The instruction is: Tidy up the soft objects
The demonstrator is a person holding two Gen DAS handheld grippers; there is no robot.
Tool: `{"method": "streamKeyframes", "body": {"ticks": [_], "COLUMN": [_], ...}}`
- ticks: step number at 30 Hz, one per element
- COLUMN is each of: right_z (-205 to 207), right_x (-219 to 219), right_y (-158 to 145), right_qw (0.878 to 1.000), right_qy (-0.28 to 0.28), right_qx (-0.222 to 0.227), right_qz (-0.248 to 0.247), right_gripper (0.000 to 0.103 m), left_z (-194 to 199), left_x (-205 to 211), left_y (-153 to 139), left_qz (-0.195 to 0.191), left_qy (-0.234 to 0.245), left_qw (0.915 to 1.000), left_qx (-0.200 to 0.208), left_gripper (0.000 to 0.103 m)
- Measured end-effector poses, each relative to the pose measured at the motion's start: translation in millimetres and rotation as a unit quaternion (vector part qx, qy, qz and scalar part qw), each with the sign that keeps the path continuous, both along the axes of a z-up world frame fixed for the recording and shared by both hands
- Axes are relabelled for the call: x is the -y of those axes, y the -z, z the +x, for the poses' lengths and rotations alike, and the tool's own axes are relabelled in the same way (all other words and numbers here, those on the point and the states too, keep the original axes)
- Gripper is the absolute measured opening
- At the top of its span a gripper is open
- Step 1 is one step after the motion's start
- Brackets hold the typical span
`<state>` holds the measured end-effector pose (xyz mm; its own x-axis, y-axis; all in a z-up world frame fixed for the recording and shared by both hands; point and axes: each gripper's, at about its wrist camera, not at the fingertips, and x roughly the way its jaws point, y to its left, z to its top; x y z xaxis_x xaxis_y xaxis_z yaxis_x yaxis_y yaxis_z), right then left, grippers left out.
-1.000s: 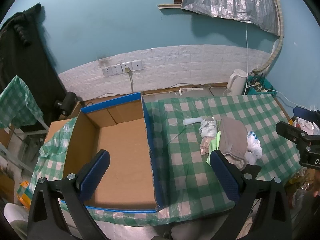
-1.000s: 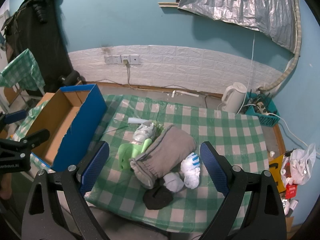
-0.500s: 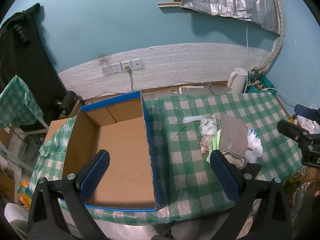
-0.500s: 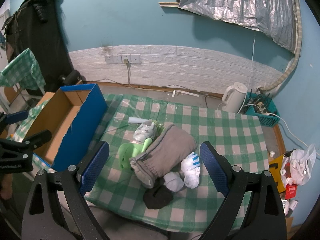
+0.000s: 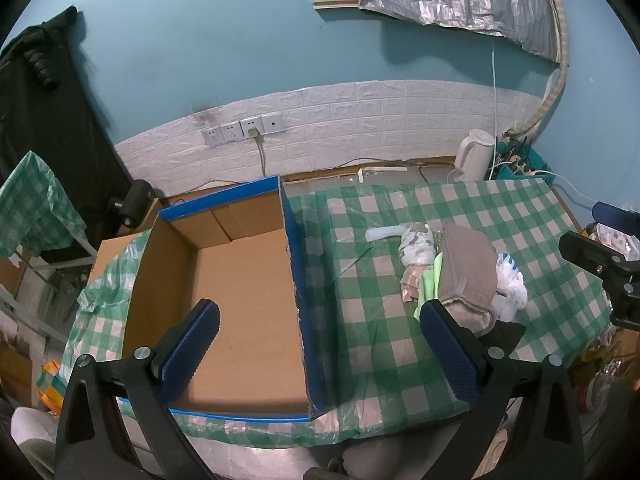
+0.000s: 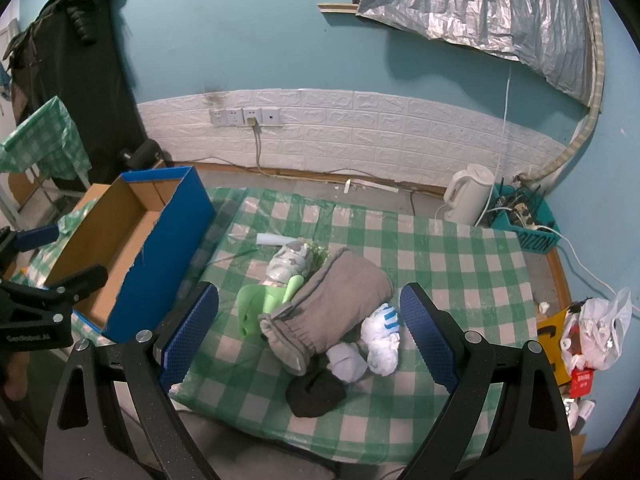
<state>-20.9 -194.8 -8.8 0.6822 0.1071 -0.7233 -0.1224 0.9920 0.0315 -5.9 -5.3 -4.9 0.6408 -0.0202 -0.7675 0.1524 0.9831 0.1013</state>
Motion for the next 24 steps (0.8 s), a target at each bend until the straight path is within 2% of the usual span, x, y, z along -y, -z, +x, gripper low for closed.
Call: {"method": "streamKeyframes", "body": {"ticks": [24], "right_z": [0.6], "right_x": [-1.4], "right_y": [0.4], "right_qw": [1.0], "right_qy": [0.0], "right_qx": [-0.001], "right_qz": [-0.001], "right_gripper": [0.091], "left_z": [0.8], "left_x": [1.2], "left_y": [1.1], "left_qz": [0.001], "left_qy": [0.0], "left_qw": [1.0], "left_qx": [-0.002], "left_gripper": [0.101]}}
